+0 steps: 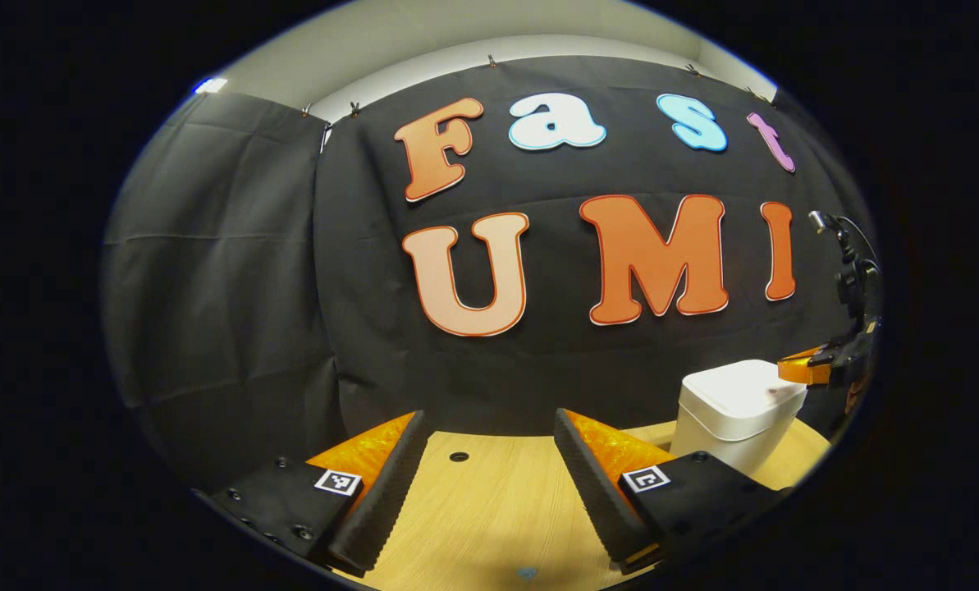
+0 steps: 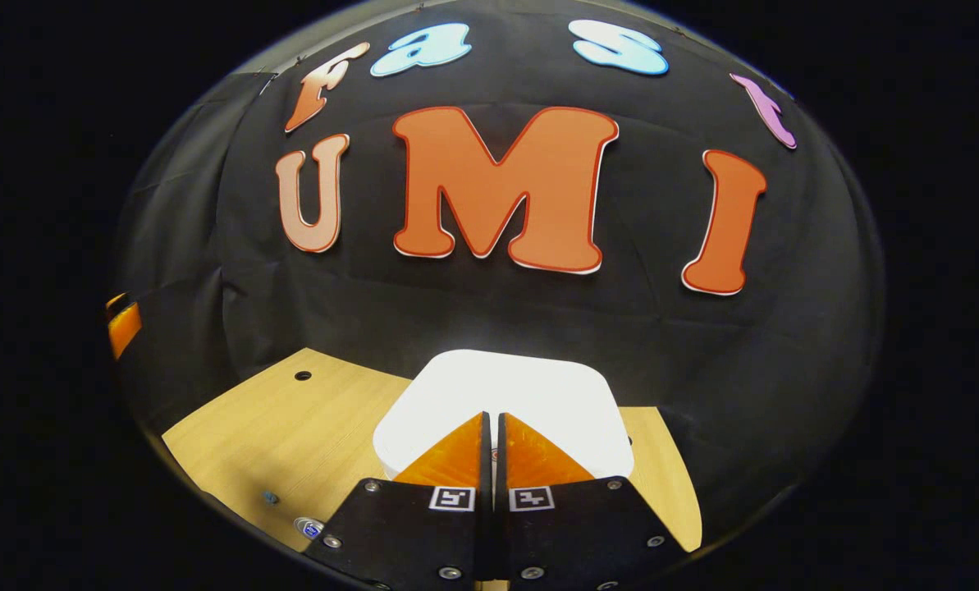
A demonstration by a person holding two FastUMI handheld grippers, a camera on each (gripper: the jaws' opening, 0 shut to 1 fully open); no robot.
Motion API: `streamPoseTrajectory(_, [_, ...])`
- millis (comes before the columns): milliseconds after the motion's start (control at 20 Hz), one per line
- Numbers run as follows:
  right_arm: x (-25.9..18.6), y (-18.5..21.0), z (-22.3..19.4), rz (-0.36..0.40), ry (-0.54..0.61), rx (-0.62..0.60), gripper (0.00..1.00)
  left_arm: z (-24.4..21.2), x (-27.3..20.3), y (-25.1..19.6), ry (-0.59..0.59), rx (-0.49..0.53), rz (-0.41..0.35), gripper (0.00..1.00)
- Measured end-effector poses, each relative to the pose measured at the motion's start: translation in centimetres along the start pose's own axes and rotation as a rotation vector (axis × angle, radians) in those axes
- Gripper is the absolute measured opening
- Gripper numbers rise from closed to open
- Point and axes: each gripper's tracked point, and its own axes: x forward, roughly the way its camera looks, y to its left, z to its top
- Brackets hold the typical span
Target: Press the lid of the desktop garbage bin to open it, pick up the crumpled paper on the desktop and throw it into the bin, then pick up the pop can on the desktop and drop it into the bin, and finally close the garbage bin lid.
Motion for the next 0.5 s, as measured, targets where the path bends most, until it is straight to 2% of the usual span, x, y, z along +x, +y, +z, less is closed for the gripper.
streamPoseTrajectory(250, [1.1, 0.0, -1.8, 0.028, 0.067, -0.012, 0.01, -0.9, -0.7, 0.0, 0.027, 0.015, 0.029, 1.00])
streamPoseTrajectory(500, [1.2, 0.1, -2.0, 0.056, 0.064, 0.024, 0.01, -1.7, -1.4, -0.5, 0.054, 0.022, 0.053, 0.99])
